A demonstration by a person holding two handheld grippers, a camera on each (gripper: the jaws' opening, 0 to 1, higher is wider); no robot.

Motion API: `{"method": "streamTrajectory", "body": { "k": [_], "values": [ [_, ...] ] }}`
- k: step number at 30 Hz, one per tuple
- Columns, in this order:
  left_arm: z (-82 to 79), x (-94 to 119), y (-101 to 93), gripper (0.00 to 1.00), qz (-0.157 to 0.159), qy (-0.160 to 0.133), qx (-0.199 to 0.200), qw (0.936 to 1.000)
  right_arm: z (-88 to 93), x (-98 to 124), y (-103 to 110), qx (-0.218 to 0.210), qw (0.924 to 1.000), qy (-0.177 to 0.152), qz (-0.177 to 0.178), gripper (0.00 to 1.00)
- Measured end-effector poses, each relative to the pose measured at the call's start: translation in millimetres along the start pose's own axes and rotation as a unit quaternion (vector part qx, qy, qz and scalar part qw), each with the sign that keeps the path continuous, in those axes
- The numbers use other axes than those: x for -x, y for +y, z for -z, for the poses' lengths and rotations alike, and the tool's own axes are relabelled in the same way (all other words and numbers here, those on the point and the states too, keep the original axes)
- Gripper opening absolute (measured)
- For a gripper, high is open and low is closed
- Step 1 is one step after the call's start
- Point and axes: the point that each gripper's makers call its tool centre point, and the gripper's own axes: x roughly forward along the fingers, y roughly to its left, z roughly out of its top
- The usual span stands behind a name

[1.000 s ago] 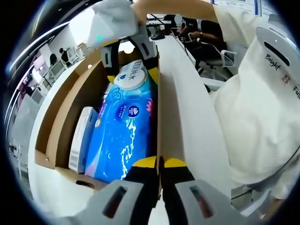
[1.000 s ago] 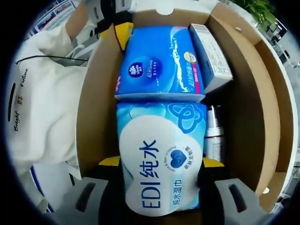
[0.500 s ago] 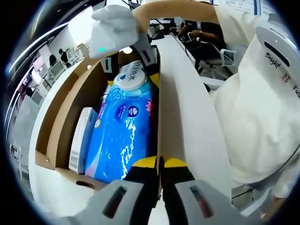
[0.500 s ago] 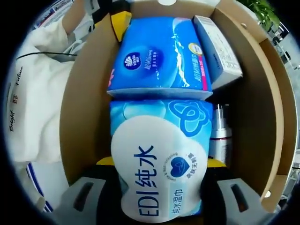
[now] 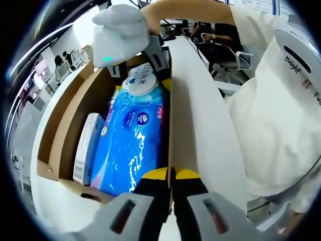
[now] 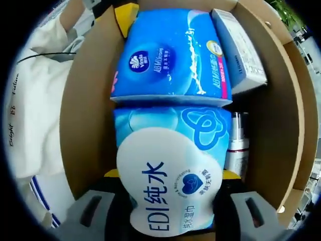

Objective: Operate the shoe box by opening the lid, removing the specified soft item, and placing it in the target area until the item is outside and the box remains undamaged.

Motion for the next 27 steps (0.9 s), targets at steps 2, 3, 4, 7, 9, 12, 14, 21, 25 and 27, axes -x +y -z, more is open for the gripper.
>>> {"method": "streamTrajectory", "body": {
  "k": [2, 3, 4, 7, 9, 12, 14, 21, 25, 27],
  "values": [
    [0.0, 0, 0.3, 0.01, 0.004, -0.002, -0.002, 1.0000, 1.9, 1, 0, 0.000, 0.9999, 0.016, -0.003, 0.65],
    [0.0, 0, 0.3, 0.01, 0.004, -0.002, -0.002, 1.0000, 1.1, 2, 0, 0.000, 0.9999, 0.010, -0.004, 0.64],
    [0.1, 0, 0.4, 0.01, 0.004, -0.001, -0.002, 1.0000, 0.1, 2, -1, -0.001, 0.9999, 0.011, -0.004, 0.64],
    [0.0, 1, 0.4, 0.01, 0.005, -0.005, 0.000, 1.0000, -2.0, 8, -2, -0.001, 0.9999, -0.002, 0.015, 0.61],
    [0.2, 0, 0.2, 0.01, 0.006, -0.002, -0.001, 1.0000, -1.4, 7, -2, 0.001, 0.9998, -0.010, 0.017, 0.61],
    [0.1, 0, 0.0, 0.01, 0.008, -0.003, 0.000, 1.0000, -0.6, 11, 0, 0.010, 0.9996, -0.016, 0.020, 0.61],
    [0.1, 0, -0.2, 0.01, 0.007, -0.004, -0.002, 1.0000, -1.4, 17, -3, 0.011, 0.9996, -0.011, 0.021, 0.61],
    [0.1, 0, -1.1, 0.01, 0.009, -0.002, -0.002, 1.0000, -3.0, 31, -2, 0.011, 0.9999, -0.003, 0.013, 0.61],
    [-0.5, 0, -0.9, 0.01, 0.006, -0.003, 0.003, 1.0000, -1.0, 34, -7, 0.020, 0.9991, 0.002, 0.036, 0.61],
    [-0.6, 0, -0.8, 0.01, 0.006, -0.002, 0.003, 1.0000, -1.5, 40, -8, 0.023, 0.9991, -0.003, 0.035, 0.61]
  ]
}}
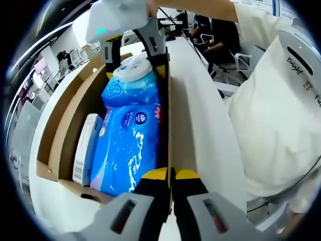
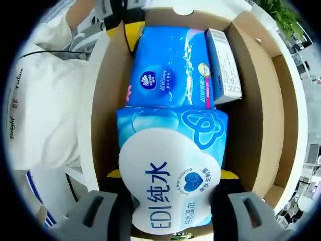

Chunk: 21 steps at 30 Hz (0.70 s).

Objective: Operate the shoe box by opening the lid, removing the specified soft item, and placing it in the target area until the item is outside and the box remains undamaged.

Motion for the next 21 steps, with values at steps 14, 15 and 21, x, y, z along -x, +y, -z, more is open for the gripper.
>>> {"method": "streamTrajectory", "body": {
  "k": [14, 15, 21],
  "values": [
    [-0.5, 0, -0.6, 0.01, -0.003, -0.002, -0.005, 1.0000, -9.4, 24, 7, 0.016, 0.9998, 0.012, 0.002, 0.61],
    [-0.5, 0, -0.6, 0.01, -0.003, -0.003, -0.005, 1.0000, -8.6, 25, 6, 0.023, 0.9995, 0.019, 0.008, 0.61],
    [-0.6, 1, -1.2, 0.01, -0.004, -0.003, -0.005, 1.0000, -12.0, 32, 3, 0.030, 0.9994, 0.010, 0.011, 0.61]
  ]
}}
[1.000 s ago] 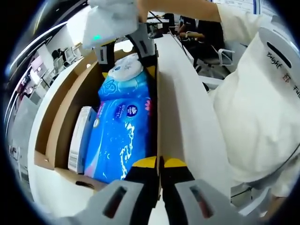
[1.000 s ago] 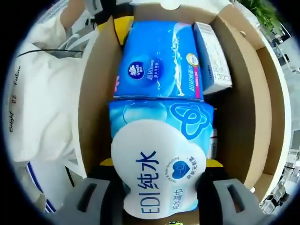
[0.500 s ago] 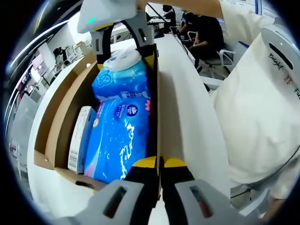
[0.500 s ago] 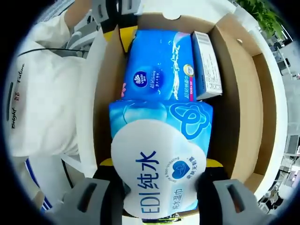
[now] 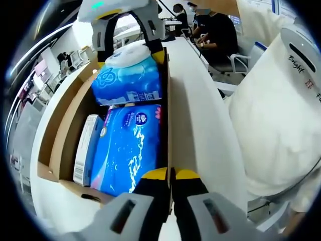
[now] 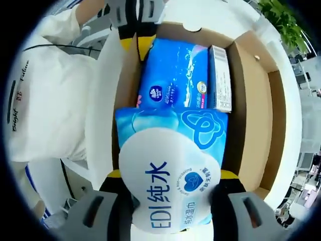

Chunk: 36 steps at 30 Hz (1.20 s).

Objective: Operate the shoe box by opening the lid, removing the specified soft item, and placing it in the target area until the item is outside and the box remains undamaged.

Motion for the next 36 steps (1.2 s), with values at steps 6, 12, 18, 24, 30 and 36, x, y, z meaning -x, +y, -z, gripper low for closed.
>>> {"method": "streamTrajectory", "body": {
  "k": [6, 12, 18, 24, 30, 36],
  "values": [
    [0.0, 0, -0.6, 0.01, 0.002, 0.000, 0.000, 1.0000, 5.6, 12, 0, 0.023, 0.9996, 0.015, 0.008, 0.61],
    [0.0, 0, -0.6, 0.01, -0.002, -0.001, -0.001, 1.0000, 3.3, 13, -6, 0.082, 0.9960, 0.011, 0.034, 0.61],
    [0.1, -1, -0.5, 0.01, -0.001, -0.001, -0.001, 1.0000, 3.6, 21, -6, 0.068, 0.9970, 0.018, 0.033, 0.61],
    [0.0, 0, -0.1, 0.01, -0.002, -0.001, -0.002, 1.0000, 3.3, 30, -1, -0.012, 0.9999, 0.006, 0.009, 0.61],
    [-0.2, -1, 0.0, 0.01, -0.002, -0.001, -0.001, 1.0000, 2.2, 33, 0, 0.000, 0.9999, 0.001, 0.017, 0.61],
    [-0.3, 0, 0.5, 0.01, -0.002, -0.002, -0.002, 1.0000, 9.6, 37, -3, 0.011, 0.9995, 0.007, 0.027, 0.61]
  ]
}}
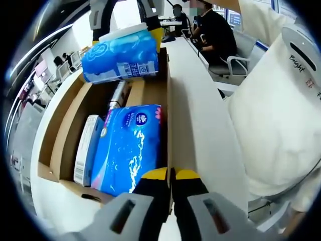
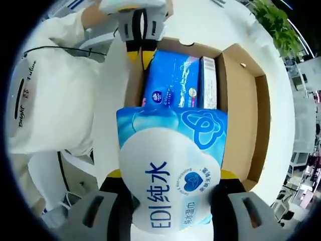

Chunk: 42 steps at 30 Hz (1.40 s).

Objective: Operate the shoe box by opening the lid, removing the specified soft item, and placing it in the target area until the item is outside and the box remains undamaged.

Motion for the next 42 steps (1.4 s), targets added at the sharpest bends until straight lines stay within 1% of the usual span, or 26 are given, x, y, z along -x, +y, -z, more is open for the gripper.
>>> {"method": "streamTrajectory", "body": {
  "k": [2, 6, 7, 8, 10, 12, 14, 18, 19, 20, 21, 22, 23, 24, 26, 27, 28, 29, 30, 34, 37, 40, 42],
  "values": [
    [0.0, 0, 0.0, 0.01, 0.000, 0.000, 0.000, 1.0000, 2.0, 2, 2, 0.007, 1.0000, 0.003, -0.001, 0.61],
    [0.1, 0, 0.1, 0.01, 0.000, 0.000, 0.000, 1.0000, 5.8, 10, 1, 0.005, 1.0000, 0.002, 0.002, 0.61],
    [0.1, 0, 0.1, 0.01, 0.000, 0.000, -0.001, 1.0000, 6.1, 10, 0, 0.016, 0.9998, 0.003, 0.009, 0.61],
    [0.2, 0, 0.3, 0.01, 0.001, 0.000, 0.000, 1.0000, 4.3, 9, -1, 0.018, 0.9997, -0.001, 0.018, 0.61],
    [0.3, 0, 0.3, 0.01, 0.003, 0.002, 0.003, 1.0000, 4.6, 5, 5, 0.025, 0.9996, 0.011, 0.005, 0.61],
    [0.4, 0, 0.0, 0.01, 0.003, 0.001, 0.002, 1.0000, 4.5, 6, 8, 0.022, 0.9997, 0.011, -0.004, 0.61],
    [0.4, 0, 0.0, 0.01, 0.002, 0.000, 0.001, 1.0000, 4.4, 12, 6, 0.022, 0.9997, 0.004, 0.000, 0.61],
    [0.4, 0, -0.2, 0.01, 0.002, 0.000, 0.001, 1.0000, 11.8, 21, 4, 0.014, 0.9999, 0.008, 0.002, 0.61],
    [0.5, 0, -0.2, 0.01, 0.002, 0.000, 0.001, 1.0000, 15.0, 23, 4, 0.027, 0.9995, 0.011, 0.006, 0.61],
    [0.5, 0, -0.3, 0.01, 0.002, 0.000, 0.000, 1.0000, 16.2, 23, 0, 0.047, 0.9986, 0.013, 0.019, 0.61],
    [0.4, 0, -0.3, 0.01, 0.002, -0.001, 0.000, 1.0000, 18.3, 24, -2, 0.052, 0.9981, 0.017, 0.029, 0.61],
    [0.4, 0, -0.3, 0.01, 0.002, -0.001, 0.000, 1.0000, 20.6, 25, -3, 0.042, 0.9985, 0.017, 0.029, 0.61],
    [0.5, 0, -0.4, 0.01, 0.001, -0.001, 0.000, 1.0000, 22.0, 26, -3, 0.021, 0.9993, 0.015, 0.025, 0.61],
    [0.5, 0, -0.4, 0.01, 0.002, -0.001, 0.000, 1.0000, 22.7, 27, -4, 0.016, 0.9995, 0.012, 0.025, 0.61],
    [0.6, 0, -0.5, 0.01, 0.002, -0.001, 0.000, 1.0000, 23.8, 30, -5, 0.028, 0.9992, 0.007, 0.027, 0.61],
    [0.6, 0, -0.5, 0.01, 0.002, -0.001, 0.000, 1.0000, 24.3, 30, -5, 0.022, 0.9994, 0.009, 0.026, 0.61],
    [0.7, 0, -0.6, 0.01, 0.002, -0.001, 0.000, 1.0000, 27.3, 30, 0, 0.016, 0.9996, 0.016, 0.017, 0.61],
    [0.8, 0, -0.6, 0.01, 0.002, -0.001, 0.000, 1.0000, 31.2, 31, 2, 0.021, 0.9992, 0.032, 0.015, 0.61],
    [0.8, 0, -0.6, 0.01, 0.002, -0.001, 0.001, 1.0000, 32.8, 31, 2, 0.028, 0.9987, 0.038, 0.020, 0.61],
    [0.8, 1, -0.8, 0.01, 0.001, -0.001, 0.001, 1.0000, 39.4, 31, -1, 0.021, 0.9991, 0.030, 0.023, 0.61],
    [0.8, 1, -0.9, 0.01, 0.000, -0.003, -0.001, 1.0000, 46.4, 30, -2, 0.020, 0.9990, 0.031, 0.025, 0.61],
    [0.8, 1, -1.2, 0.01, 0.001, -0.001, 0.000, 1.0000, 54.5, 32, -2, 0.027, 0.9983, 0.044, 0.027, 0.61],
    [0.8, 1, -1.3, 0.01, 0.002, -0.001, 0.001, 1.0000, 58.7, 34, -4, 0.018, 0.9985, 0.042, 0.030, 0.61]
  ]
}}
